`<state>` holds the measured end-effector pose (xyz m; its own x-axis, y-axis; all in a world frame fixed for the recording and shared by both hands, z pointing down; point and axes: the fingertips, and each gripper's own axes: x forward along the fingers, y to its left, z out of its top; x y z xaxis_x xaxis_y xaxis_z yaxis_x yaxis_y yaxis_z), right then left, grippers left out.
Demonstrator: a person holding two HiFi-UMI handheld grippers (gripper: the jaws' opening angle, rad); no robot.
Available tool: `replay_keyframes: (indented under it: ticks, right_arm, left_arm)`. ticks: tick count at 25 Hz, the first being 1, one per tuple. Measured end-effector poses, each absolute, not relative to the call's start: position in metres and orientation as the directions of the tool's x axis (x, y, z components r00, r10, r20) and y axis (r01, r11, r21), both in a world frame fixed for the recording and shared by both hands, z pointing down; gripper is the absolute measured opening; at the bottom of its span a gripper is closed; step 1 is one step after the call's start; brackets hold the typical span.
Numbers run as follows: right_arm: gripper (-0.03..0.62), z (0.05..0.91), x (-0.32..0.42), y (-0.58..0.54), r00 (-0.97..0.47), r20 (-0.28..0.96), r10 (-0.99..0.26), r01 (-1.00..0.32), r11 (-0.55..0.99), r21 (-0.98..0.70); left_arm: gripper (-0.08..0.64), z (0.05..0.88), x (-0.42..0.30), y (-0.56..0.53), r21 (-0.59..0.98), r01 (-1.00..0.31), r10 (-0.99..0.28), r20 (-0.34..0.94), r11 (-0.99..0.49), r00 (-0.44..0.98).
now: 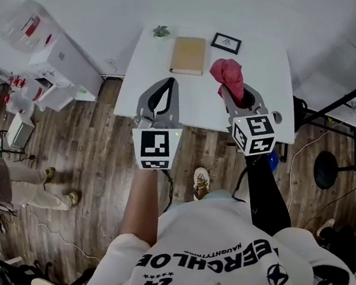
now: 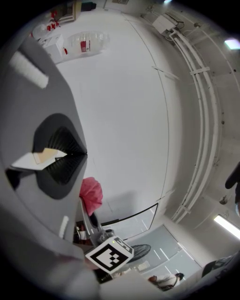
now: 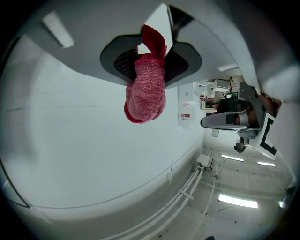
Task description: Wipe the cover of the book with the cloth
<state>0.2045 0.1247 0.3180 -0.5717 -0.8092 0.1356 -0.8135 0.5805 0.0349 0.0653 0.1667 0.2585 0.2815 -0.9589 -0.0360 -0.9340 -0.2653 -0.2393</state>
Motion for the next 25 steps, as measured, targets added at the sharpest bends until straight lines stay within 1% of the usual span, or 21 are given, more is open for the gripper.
replay_keyframes:
  ticks: [6,9,15,20,22,25]
  right_arm:
    - [0.104,0.326,0.195,0.080,-0.609,0.168,-0.775,-0.784,0.620,0.020]
    - [0.104,0.322,0.192,0.061,-0.619,0.154,-0.771,-0.779,0.627,0.006]
    - [0.104,0.321,0.188,0.039,-0.642,0.122,-0.757,-0.763,0.646,-0.011]
    - [0.104,0.324,0.181,0.020,-0.618,0.122,-0.777,-0.785,0.617,-0.052]
    - [0.104,0.326,0.175,0.014,-0.607,0.118,-0.786,-0.794,0.605,-0.062]
    - [0.104,0.330,0.164,0.005,-0.585,0.120,-0.802,-0.811,0.581,-0.069]
  left_arm:
    - [0.055,0.256,0.074,0.125,-0.251,-0.928,-0.955,-0.039,-0.277,0.296]
    - [0.055,0.253,0.076,0.109,-0.235,-0.931,-0.953,-0.051,-0.279,0.298]
    - [0.052,0.257,0.077,0.090,-0.273,-0.927,-0.956,-0.069,-0.259,0.287]
    - [0.046,0.263,0.069,0.081,-0.287,-0.924,-0.958,-0.059,-0.252,0.280]
    - [0.044,0.265,0.060,0.078,-0.265,-0.929,-0.958,-0.058,-0.257,0.282]
    - [0.043,0.271,0.038,0.067,-0.174,-0.948,-0.958,-0.066,-0.265,0.280]
